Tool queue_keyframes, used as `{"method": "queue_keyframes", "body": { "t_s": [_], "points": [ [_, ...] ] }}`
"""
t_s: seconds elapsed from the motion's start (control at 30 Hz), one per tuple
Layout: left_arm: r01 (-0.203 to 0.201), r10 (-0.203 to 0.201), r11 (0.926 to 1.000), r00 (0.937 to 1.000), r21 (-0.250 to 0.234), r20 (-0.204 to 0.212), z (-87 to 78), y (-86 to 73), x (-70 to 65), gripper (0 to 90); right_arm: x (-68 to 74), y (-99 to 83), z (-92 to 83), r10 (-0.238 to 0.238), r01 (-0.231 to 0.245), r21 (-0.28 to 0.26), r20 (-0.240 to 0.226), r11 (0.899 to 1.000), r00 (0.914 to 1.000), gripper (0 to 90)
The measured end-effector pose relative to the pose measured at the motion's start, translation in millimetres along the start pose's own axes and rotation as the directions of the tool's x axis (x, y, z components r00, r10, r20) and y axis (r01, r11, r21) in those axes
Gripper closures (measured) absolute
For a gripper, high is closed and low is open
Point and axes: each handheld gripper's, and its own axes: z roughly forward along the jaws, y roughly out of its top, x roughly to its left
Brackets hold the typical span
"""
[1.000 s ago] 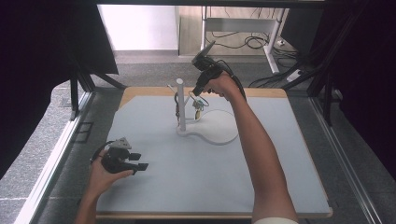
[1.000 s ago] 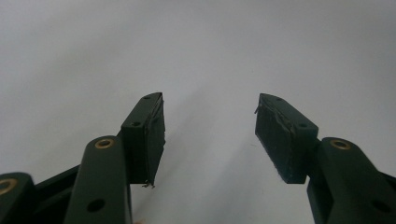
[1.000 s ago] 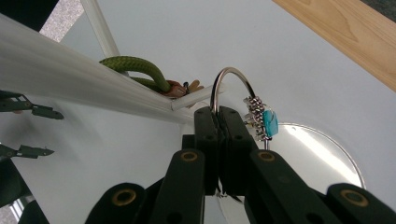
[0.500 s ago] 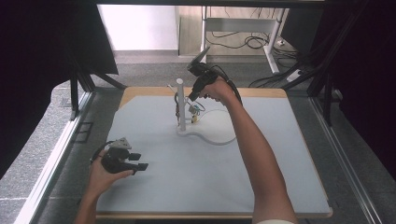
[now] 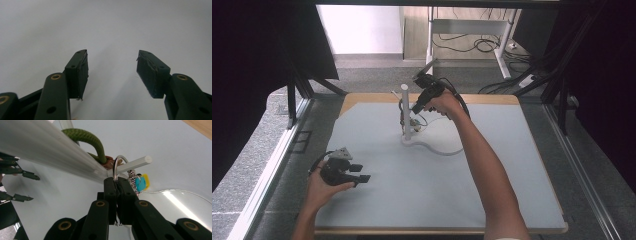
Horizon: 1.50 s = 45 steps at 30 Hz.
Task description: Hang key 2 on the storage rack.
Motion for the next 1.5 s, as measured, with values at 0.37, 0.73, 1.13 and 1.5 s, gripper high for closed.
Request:
{"method": "queue_keyframes", "body": {
  "t_s": [0.37, 0.73, 1.13, 1.5],
  "points": [
    [0.002, -0.002, 1.0, 1.0, 0.003, -0.006, 0.8, 1.1, -0.6, 42.9, -3.0, -11.4, -5.6, -0.012, 0.012, -0.054, 0.006, 0.998, 0.9999, 79.1],
    [-0.004, 0.004, 1.0, 0.9999, 0.005, -0.01, -0.5, -0.4, -2.0, 42.9, 0.6, -35.7, -34.5, -0.031, 0.04, -0.151, 0.061, 0.988, 0.9976, 55.1],
    [-0.013, 0.013, 0.9998, 0.9998, -0.016, -0.016, -1.4, -2.0, -4.0, 43.6, -1.1, -93.0, -49.2, -0.08, 0.091, -0.238, 0.053, 0.967, 0.9954, 49.2],
    [-0.001, 0.0, 0.9994, 0.9998, -0.035, -0.021, -5.4, -3.3, -5.7, 43.3, -18.2, -175.2, -55.0, -0.071, 0.084, -0.308, 0.052, 0.948, 0.9961, 47.1]
  ]
}}
